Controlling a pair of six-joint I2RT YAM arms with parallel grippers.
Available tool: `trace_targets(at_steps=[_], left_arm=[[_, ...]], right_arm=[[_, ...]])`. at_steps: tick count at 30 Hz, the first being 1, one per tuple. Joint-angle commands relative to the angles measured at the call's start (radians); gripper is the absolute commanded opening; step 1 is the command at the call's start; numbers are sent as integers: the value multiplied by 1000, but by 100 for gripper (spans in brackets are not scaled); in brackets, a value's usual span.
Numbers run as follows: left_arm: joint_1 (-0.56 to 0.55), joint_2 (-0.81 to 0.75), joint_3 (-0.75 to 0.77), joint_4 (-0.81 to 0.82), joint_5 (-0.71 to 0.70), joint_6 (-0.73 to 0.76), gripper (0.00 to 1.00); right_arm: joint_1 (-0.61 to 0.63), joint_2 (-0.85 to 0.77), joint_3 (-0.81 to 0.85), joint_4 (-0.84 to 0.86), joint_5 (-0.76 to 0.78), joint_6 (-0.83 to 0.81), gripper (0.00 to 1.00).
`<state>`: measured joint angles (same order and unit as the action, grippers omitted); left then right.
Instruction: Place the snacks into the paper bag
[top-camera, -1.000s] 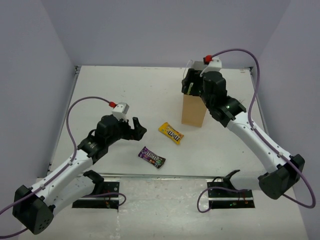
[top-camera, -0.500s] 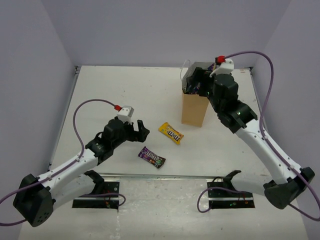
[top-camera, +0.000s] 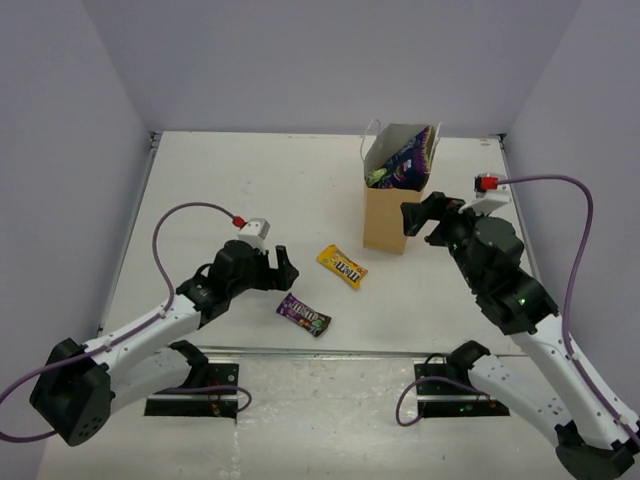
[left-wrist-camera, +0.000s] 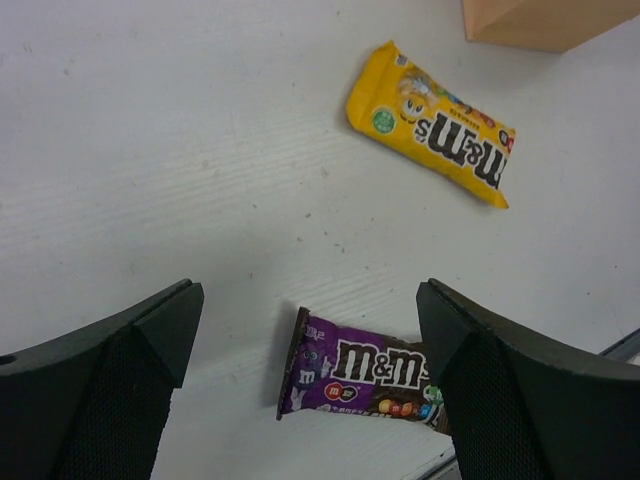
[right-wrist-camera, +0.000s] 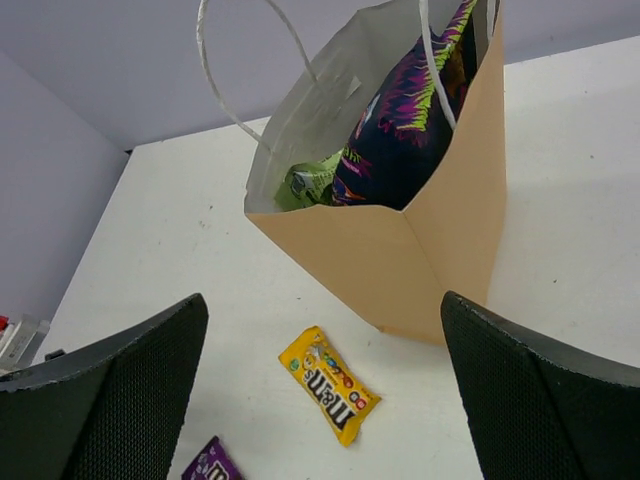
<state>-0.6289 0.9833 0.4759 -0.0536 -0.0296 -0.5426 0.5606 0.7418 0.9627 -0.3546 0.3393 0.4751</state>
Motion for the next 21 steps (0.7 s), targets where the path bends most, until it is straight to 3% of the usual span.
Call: trace_targets(at_steps=[1, 3, 10, 17, 20, 21], left_arm=[[-3, 26, -36, -35, 55, -57, 93], [-11, 38, -46, -26, 82, -72, 89], [-38, 86, -86, -12, 114, -74, 88], [-43, 63, -143, -9, 154, -103, 85], [-43, 54, -169, 15, 163, -100, 74], [-43, 58, -178, 29, 184, -92, 64]], right_arm=[[-4, -30, -44, -23, -7, -6, 99], [-4, -30, -76, 23, 9, -38, 99], [-4, 73, -97, 71, -69, -55, 99], [-4, 31, -188, 154, -114, -23, 99], [-4, 30, -177, 151, -109, -39, 99], [-4, 31, -171, 151, -109, -43, 99]])
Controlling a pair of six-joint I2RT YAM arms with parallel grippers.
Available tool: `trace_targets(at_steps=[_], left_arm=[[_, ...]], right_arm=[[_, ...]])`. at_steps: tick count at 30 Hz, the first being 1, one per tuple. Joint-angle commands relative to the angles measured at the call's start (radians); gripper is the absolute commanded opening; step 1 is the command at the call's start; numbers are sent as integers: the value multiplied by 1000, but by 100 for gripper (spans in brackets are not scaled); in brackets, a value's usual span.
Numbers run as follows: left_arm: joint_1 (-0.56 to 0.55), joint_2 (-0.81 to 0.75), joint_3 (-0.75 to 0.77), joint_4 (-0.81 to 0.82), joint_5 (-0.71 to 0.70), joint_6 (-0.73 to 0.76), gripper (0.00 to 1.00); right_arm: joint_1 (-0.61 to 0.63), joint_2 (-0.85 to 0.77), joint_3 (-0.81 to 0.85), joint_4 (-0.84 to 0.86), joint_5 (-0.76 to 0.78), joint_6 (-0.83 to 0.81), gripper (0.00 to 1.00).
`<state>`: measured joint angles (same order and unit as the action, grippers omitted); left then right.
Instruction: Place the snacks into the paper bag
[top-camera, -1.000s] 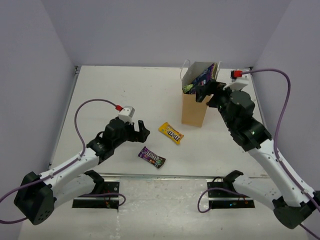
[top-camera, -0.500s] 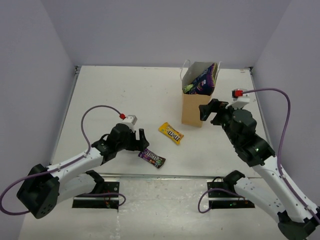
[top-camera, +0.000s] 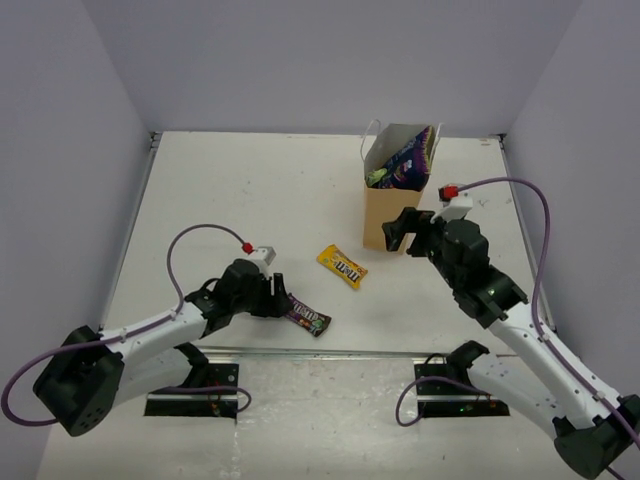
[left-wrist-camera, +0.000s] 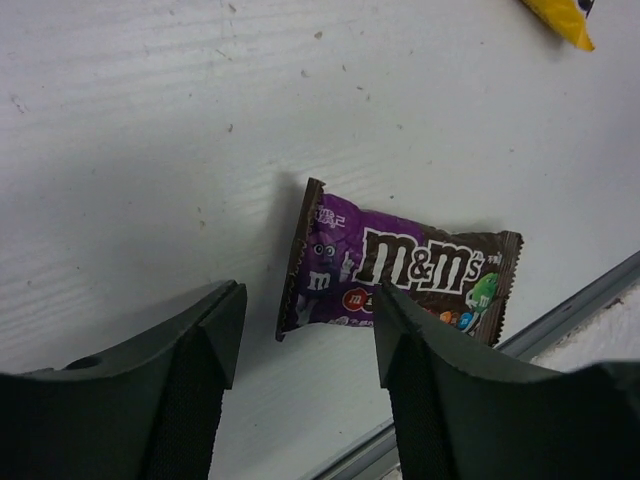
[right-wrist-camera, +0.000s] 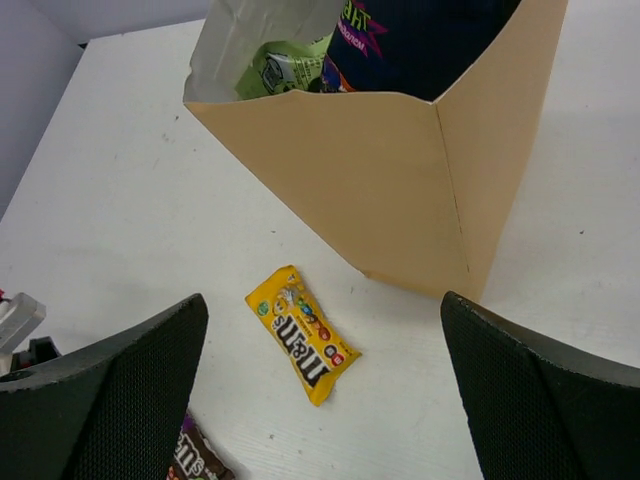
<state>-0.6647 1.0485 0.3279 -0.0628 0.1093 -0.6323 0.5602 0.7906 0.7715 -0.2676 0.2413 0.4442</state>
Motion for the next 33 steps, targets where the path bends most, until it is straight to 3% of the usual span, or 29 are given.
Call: trace_targets(at_steps=[1, 2, 5, 6, 11, 19, 23, 33], left_arm=[[-7, 11, -35, 44, 58, -1, 57], [-7, 27, -38, 99, 75, -1, 39], [-7, 97, -49, 184, 144, 5, 6], [-7, 126, -47, 201, 168, 16, 0], [-7, 147, 46, 153, 164, 117, 0], [-7, 5, 244, 68, 156, 155, 0], [-6, 21, 431, -23, 142, 204, 0], [-9, 97, 715, -57, 115, 238, 0]], right_arm=[[-3, -19, 22, 64, -10, -13, 99], [-3, -19, 22, 65, -7, -15, 99], [-3, -21, 20, 68, -4, -16, 99], [-3, -21, 12, 74, 1, -16, 99], [-3, -22, -11, 87, -4, -6, 99], [-3, -106, -46, 88, 64, 10, 99], [-5, -151, -51, 87, 128, 27, 99], [-3, -244, -89, 85, 201, 62, 99]])
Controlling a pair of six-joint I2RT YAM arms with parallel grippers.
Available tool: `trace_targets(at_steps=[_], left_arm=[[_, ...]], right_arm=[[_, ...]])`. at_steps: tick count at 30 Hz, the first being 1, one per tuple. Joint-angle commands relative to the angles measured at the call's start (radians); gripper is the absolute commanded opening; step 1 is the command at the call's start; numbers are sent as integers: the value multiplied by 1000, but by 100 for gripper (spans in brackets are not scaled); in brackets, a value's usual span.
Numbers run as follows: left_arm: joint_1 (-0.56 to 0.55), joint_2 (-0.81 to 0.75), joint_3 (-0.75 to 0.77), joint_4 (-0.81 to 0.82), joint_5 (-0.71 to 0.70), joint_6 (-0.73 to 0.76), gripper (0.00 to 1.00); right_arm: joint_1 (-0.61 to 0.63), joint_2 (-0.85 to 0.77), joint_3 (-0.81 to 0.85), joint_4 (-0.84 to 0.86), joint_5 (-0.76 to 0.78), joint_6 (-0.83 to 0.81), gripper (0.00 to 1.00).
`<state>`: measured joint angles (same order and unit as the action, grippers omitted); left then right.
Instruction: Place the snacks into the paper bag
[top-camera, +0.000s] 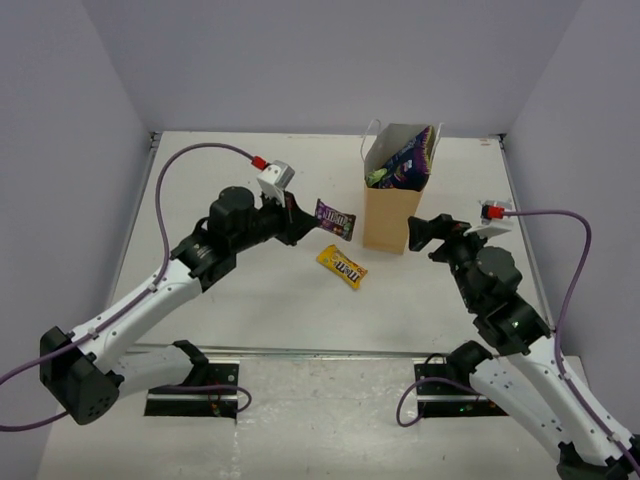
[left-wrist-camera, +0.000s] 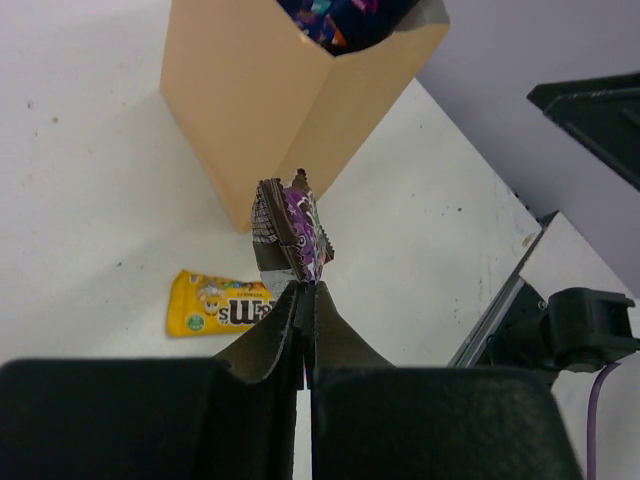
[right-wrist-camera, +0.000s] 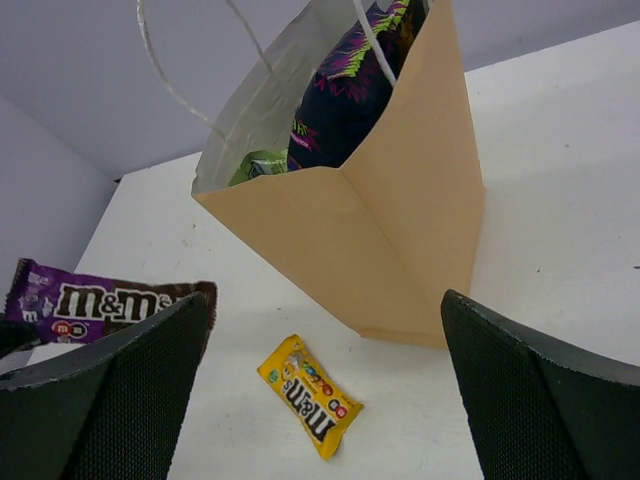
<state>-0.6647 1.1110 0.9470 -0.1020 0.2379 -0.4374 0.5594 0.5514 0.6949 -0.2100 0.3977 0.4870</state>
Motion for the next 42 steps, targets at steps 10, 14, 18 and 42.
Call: trace_targets(at_steps=[10, 14, 18, 42], left_arm=[[-27, 133, 318, -34, -87, 86, 0], [-27, 199, 427, -36, -112, 91, 0], [-38, 237, 483, -13, -103, 88, 0], [-53, 573, 851, 1, -130, 123, 12]], right_arm=[[-4, -33, -14, 17, 78, 36, 99], [-4, -39, -17, 17, 79, 53, 99], [-3, -39, -12, 17, 69, 48, 99], [-4, -74, -23, 8, 75, 30, 99]])
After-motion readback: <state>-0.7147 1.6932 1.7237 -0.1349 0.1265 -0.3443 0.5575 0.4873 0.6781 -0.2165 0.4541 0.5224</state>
